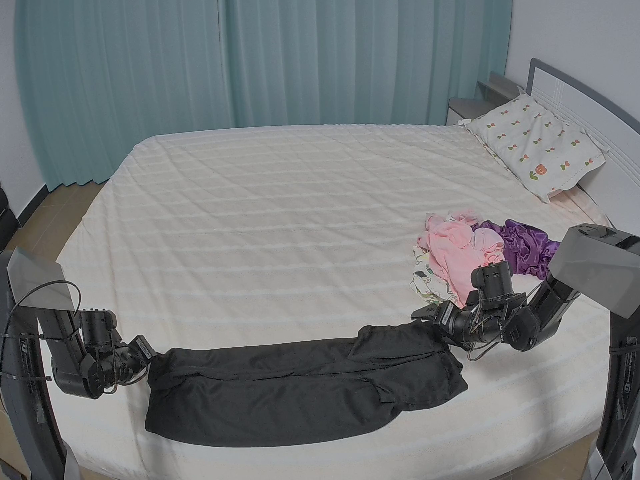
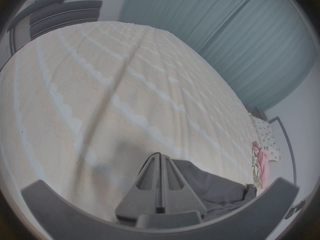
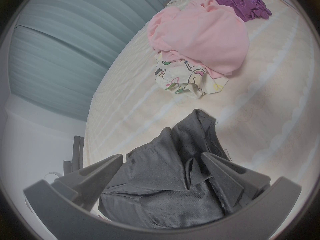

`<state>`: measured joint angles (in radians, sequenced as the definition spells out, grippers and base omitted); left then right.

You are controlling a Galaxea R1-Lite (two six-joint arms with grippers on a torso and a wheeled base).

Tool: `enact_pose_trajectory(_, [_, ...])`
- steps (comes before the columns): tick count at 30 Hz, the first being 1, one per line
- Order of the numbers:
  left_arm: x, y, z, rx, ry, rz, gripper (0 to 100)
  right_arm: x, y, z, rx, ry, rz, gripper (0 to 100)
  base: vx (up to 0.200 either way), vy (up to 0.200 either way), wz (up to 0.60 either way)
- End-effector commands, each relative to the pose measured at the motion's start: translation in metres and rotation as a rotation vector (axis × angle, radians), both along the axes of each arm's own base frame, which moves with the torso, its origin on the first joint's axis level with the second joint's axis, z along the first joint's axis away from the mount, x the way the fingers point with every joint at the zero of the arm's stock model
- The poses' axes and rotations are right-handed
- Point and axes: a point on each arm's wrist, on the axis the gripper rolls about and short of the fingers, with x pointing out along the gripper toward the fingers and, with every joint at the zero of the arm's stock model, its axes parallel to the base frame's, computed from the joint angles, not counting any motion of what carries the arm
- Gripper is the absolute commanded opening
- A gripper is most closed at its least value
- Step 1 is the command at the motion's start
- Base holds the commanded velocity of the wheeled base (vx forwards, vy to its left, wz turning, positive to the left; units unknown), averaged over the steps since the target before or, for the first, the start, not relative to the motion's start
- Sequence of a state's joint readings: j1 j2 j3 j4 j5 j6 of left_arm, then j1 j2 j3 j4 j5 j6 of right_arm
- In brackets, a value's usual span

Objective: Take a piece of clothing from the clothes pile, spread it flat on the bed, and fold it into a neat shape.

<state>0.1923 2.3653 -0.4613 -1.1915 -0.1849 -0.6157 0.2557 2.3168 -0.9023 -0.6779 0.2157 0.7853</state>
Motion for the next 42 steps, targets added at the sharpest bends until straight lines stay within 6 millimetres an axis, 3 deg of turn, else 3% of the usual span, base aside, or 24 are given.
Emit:
enact_pose_trajectory(1, [0.006, 0.008, 0.004, -0.023, -0.031, 0.060, 0, 0.000, 0.000, 0.000, 0.000, 0.000, -0.001, 100, 0.000, 0.000, 0.00])
enact_pose_trajectory(14, [0.021, 0.016, 0.010, -0.047, -0.124, 0.103, 0, 0.001, -0.001, 0.000, 0.002, -0.001, -0.003, 100, 0.000, 0.000, 0.00])
enact_pose_trajectory(21, [0.024, 0.017, 0.001, -0.033, -0.108, 0.089, 0, 0.001, -0.003, -0.001, 0.000, 0.001, -0.008, 100, 0.000, 0.000, 0.00])
enact_pose_trajectory(22, [0.024, 0.017, 0.001, -0.029, -0.110, 0.086, 100, 0.001, -0.003, 0.000, 0.000, -0.002, -0.010, 100, 0.000, 0.000, 0.00])
enact_pose_trajectory(30, [0.015, 0.015, 0.004, -0.033, -0.093, 0.089, 100, -0.004, -0.005, 0.000, -0.006, 0.012, -0.011, 100, 0.000, 0.000, 0.00])
enact_pose_trajectory(35, [-0.010, 0.008, 0.029, -0.065, -0.099, 0.047, 100, -0.004, -0.010, -0.001, -0.014, 0.013, -0.018, 100, 0.000, 0.000, 0.00])
enact_pose_trajectory(42, [-0.012, -0.005, 0.035, -0.071, -0.100, 0.003, 100, -0.005, -0.011, 0.002, -0.010, 0.008, -0.022, 100, -0.029, 0.000, 0.00])
